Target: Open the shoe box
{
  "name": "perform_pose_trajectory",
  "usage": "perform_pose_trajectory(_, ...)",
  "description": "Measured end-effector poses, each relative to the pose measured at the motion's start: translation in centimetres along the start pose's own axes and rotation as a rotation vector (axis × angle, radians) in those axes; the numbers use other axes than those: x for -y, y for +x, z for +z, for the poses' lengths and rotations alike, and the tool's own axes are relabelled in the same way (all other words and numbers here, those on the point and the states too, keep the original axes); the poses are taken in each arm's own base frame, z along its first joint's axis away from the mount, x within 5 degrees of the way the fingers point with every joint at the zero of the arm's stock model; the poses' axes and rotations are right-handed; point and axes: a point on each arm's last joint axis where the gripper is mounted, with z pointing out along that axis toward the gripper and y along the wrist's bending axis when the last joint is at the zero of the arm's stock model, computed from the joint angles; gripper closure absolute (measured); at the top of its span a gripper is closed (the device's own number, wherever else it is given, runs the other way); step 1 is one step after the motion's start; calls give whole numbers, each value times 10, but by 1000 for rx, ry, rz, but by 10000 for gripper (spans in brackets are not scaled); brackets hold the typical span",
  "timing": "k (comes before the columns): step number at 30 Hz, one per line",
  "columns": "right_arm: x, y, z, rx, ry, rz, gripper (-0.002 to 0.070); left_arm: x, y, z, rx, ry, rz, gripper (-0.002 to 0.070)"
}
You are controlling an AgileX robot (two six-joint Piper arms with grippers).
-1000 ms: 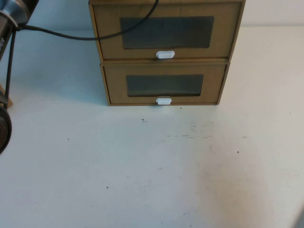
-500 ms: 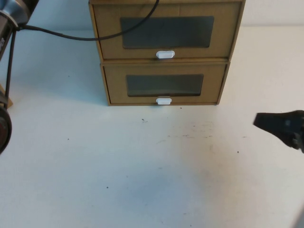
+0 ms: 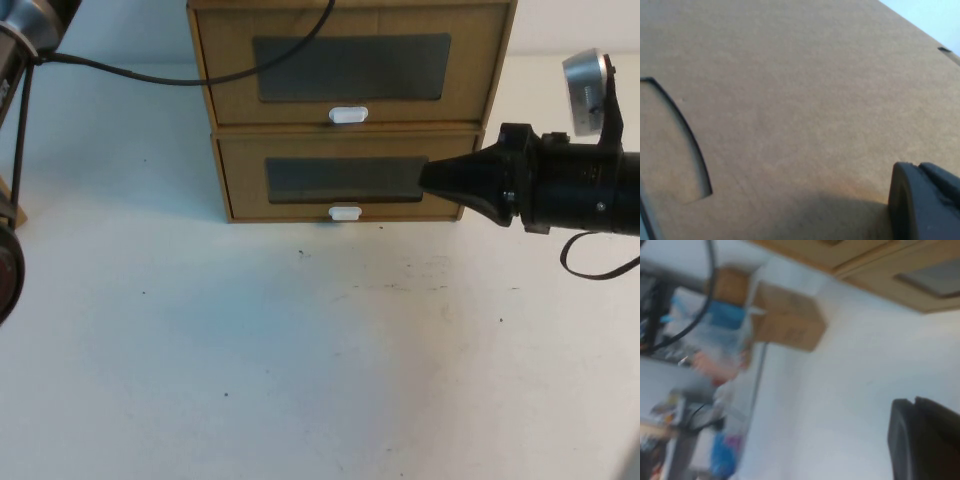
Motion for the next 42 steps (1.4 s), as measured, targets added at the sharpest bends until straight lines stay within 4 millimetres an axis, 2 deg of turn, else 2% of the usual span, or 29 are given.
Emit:
perform_pose_trajectory(3, -12, -3, -2, -52, -105, -72, 696, 0, 0, 0, 0, 0, 2, 680)
perform_pose_trajectory(6, -21, -20, -15, -23, -167, -181, 696, 0, 0, 0, 0, 0, 2, 680)
perform_pose_trajectory(11, -29, -63, -53, 127, -142, -239, 696, 0, 0, 0, 0, 0, 4, 680)
perform_pose_trajectory(14, -32, -77, -81, 214, -112, -218, 696, 0, 0, 0, 0, 0, 4, 680)
perform_pose_trajectory(19, -26, -92, -128, 353, -49, -161, 696, 0, 0, 0, 2, -1, 6, 680)
perform_pose_trajectory(22, -12, -89, -138, 380, -30, -85, 696, 0, 0, 0, 2, -1, 6, 680)
perform_pose_trajectory(24, 0, -79, -135, 363, -23, -23, 696, 0, 0, 0, 2, -1, 6, 680)
perform_pose_trajectory(30, 28, -36, -106, 243, -17, 107, 696, 0, -1, 0, 3, -1, 7, 680)
perform_pose_trajectory(34, 26, -14, -80, 147, -20, 71, 696, 0, 0, 0, 1, 0, 7, 680)
perform_pose_trajectory(38, 17, -4, -52, 68, -27, 9, 687, 0, 0, 0, 1, 0, 11, 680)
perform_pose_trajectory(40, 17, -3, -38, 38, -24, -1, 659, 0, 0, 0, 1, 0, 11, 680)
perform_pose_trajectory(42, 18, -5, -23, 17, -12, -11, 596, 0, 0, 0, 1, 0, 11, 680)
